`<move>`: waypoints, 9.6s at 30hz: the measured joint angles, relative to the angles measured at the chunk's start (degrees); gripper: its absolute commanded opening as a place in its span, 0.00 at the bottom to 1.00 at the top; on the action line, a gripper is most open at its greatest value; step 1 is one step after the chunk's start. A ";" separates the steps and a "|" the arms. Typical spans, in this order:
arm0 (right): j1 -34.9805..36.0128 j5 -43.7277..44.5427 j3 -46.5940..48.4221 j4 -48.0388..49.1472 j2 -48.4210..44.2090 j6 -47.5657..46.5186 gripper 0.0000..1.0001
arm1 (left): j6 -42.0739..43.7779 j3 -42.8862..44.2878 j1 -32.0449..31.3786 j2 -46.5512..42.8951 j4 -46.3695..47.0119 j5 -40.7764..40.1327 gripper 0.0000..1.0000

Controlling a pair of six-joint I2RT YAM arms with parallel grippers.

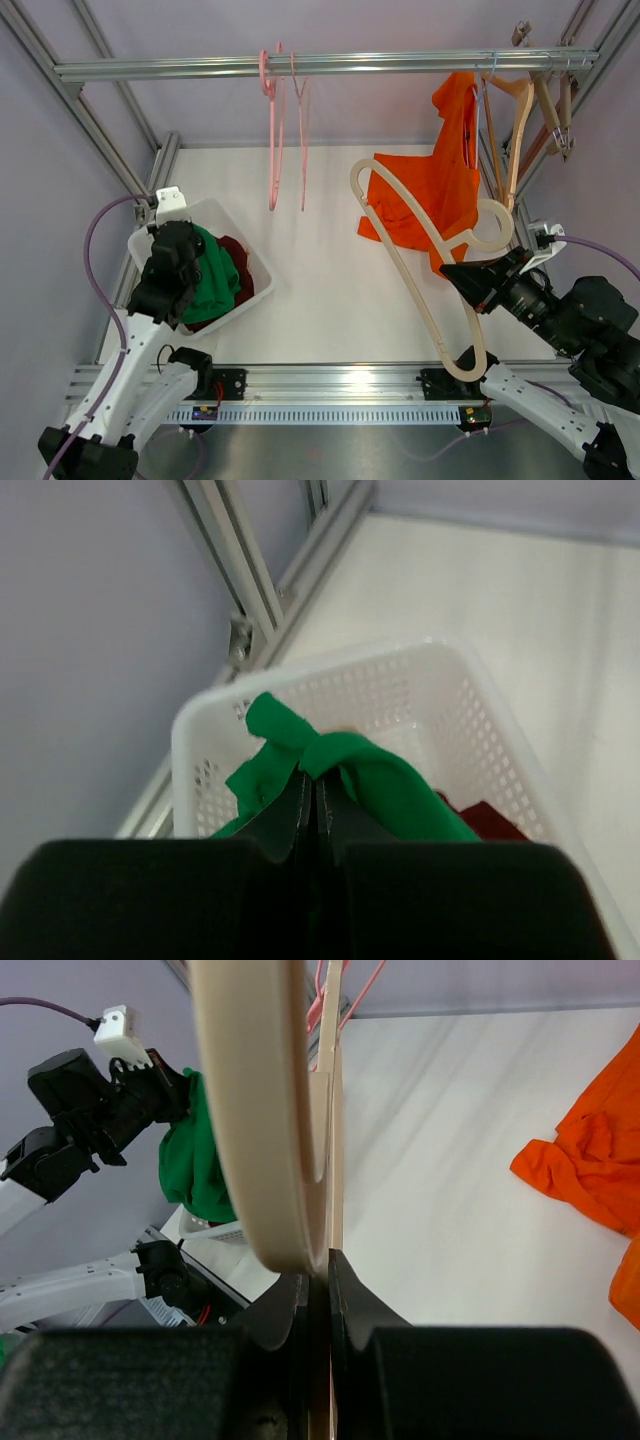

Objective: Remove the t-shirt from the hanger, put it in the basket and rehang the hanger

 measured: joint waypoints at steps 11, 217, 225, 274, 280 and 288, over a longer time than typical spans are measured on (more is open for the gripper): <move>0.00 -2.80 -2.01 3.10 -0.44 -1.11 0.00 | -28.65 0.61 18.03 5.27 -11.67 20.79 0.00; -17.70 2.84 11.47 6.21 14.93 -3.50 0.00 | -16.24 19.34 -75.84 51.12 13.49 16.22 0.00; -17.62 -2.16 15.87 1.18 10.49 -3.28 0.00 | -13.22 16.37 -75.91 47.32 11.89 10.71 0.00; -17.62 -15.43 29.94 -18.95 -9.44 5.42 0.00 | 18.93 58.84 -61.26 43.69 19.96 9.94 0.00; -17.62 -9.33 34.95 -26.73 -9.88 4.74 0.00 | 16.37 79.45 -60.94 46.21 8.96 14.45 0.00; -17.62 -1.79 29.38 -30.23 -9.88 2.36 0.00 | 14.91 87.62 -60.94 39.87 -0.13 14.86 0.00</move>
